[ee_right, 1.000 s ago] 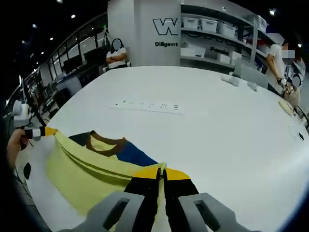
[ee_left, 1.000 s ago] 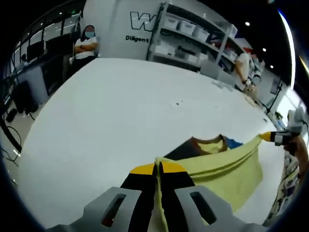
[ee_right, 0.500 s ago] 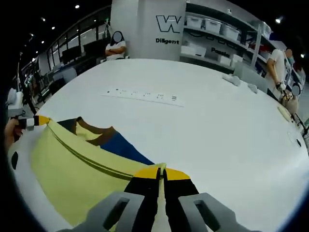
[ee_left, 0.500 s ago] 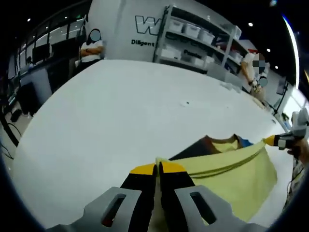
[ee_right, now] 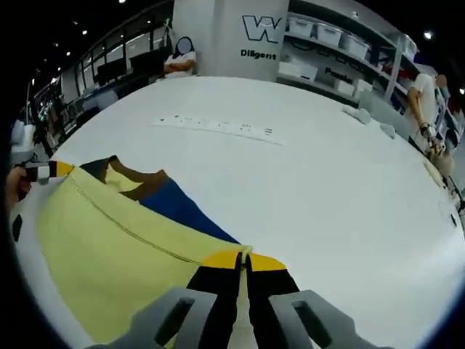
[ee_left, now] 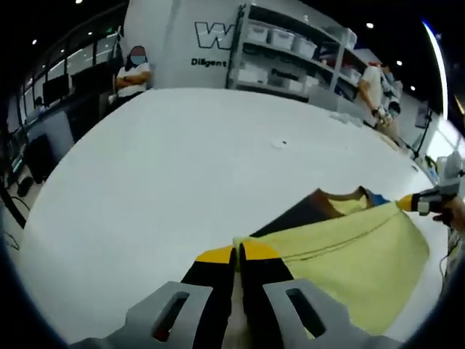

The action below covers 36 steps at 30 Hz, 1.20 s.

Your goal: Fold the garment on the visible template until the final outline fits inside the template.

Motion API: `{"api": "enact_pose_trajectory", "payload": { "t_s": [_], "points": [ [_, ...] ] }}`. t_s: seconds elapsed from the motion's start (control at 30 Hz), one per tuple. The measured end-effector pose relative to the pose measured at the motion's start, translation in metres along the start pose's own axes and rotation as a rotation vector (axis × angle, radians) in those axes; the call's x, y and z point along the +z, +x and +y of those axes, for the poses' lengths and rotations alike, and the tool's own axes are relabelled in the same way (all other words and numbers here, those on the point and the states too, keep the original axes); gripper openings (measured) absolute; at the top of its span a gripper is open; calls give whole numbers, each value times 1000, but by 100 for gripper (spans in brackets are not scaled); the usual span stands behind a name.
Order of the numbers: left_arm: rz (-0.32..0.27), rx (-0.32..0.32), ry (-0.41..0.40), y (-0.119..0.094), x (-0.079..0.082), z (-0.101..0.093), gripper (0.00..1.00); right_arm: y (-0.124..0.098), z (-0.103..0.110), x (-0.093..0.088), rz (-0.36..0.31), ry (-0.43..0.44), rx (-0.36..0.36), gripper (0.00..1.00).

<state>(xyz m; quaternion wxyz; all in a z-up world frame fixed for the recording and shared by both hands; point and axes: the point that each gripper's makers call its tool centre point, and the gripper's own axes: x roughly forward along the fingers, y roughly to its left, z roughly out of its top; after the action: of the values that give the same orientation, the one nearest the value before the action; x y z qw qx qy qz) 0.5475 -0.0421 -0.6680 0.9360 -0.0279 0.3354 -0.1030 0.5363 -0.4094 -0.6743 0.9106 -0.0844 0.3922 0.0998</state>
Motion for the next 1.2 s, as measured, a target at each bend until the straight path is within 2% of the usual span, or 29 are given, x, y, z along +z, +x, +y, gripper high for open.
{"api": "enact_pose_trajectory", "payload": {
  "t_s": [0.03,0.1,0.13,0.17,0.2,0.23,0.3,0.4,0.5,0.57,0.67,0.77,0.9,0.97,1.07,1.13,1.2],
  "points": [
    [-17,-17,41,0,4,-2,1,-1,2,0,-1,-61,26,0],
    [-38,-56,118,-2,9,-7,2,-3,3,1,-5,-65,39,0],
    [-46,-81,194,-4,11,-10,4,-5,6,2,-13,-85,63,1],
    [-43,-98,231,-6,11,-12,10,-7,6,3,-21,-93,66,7],
    [-70,-122,295,-8,16,-15,15,-9,6,5,-31,-128,69,12],
    [-70,-141,336,-10,16,-16,19,-10,6,6,-37,-167,78,17],
    [-67,-179,397,-13,16,-18,23,-13,9,4,-29,-215,96,24],
    [-53,-227,447,-16,12,-18,27,-15,11,3,-37,-304,113,28],
    [-33,-246,577,-17,5,-17,31,-14,13,1,-32,-410,126,31],
    [-24,-244,594,-16,3,-16,31,-12,14,0,-26,-438,125,32],
    [-30,-238,666,-11,4,-16,31,-9,14,1,-25,-507,124,33],
    [-34,-240,663,-8,5,-19,31,-8,13,3,-27,-519,122,32],
    [-45,-229,641,-4,7,-22,31,-5,9,5,-32,-492,111,32],
    [-64,-196,618,1,13,-21,32,-2,6,8,-43,-433,103,31],
    [-77,-161,575,6,18,-19,39,2,1,12,-52,-358,91,32],
    [-93,-135,504,8,22,-17,39,5,1,17,-75,-286,93,33],
    [-108,-120,424,9,27,-15,41,7,-2,17,-83,-169,87,33]
  ]
}}
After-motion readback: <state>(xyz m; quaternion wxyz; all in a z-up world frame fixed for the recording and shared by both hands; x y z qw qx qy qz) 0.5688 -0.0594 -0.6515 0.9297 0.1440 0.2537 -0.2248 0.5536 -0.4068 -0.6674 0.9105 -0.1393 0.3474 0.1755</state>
